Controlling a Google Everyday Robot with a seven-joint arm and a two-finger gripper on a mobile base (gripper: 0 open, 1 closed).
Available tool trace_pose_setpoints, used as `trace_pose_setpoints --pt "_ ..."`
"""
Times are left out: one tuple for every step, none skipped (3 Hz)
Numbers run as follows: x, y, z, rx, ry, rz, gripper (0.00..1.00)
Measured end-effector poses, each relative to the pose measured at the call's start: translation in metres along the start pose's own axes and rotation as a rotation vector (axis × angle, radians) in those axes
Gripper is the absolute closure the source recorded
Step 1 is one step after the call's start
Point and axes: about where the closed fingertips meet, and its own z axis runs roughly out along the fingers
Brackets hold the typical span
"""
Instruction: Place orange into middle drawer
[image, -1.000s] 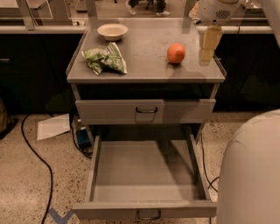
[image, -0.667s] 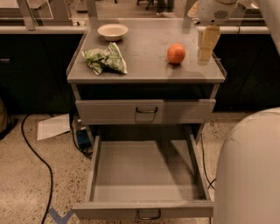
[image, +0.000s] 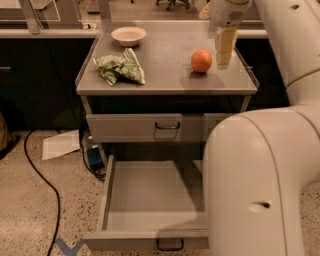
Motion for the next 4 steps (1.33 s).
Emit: trace_pose_setpoints --pt "0.001 -0.015 0.016 0.007 0.02 -0.054 0.0" --pt "0.022 -0.026 0.065 0.014 0.047 -0.021 0.0" --pt "0.022 -0.026 0.065 0.014 0.047 -0.021 0.0" --pt "0.023 -0.034 0.074 0.028 0.071 -0.037 0.0"
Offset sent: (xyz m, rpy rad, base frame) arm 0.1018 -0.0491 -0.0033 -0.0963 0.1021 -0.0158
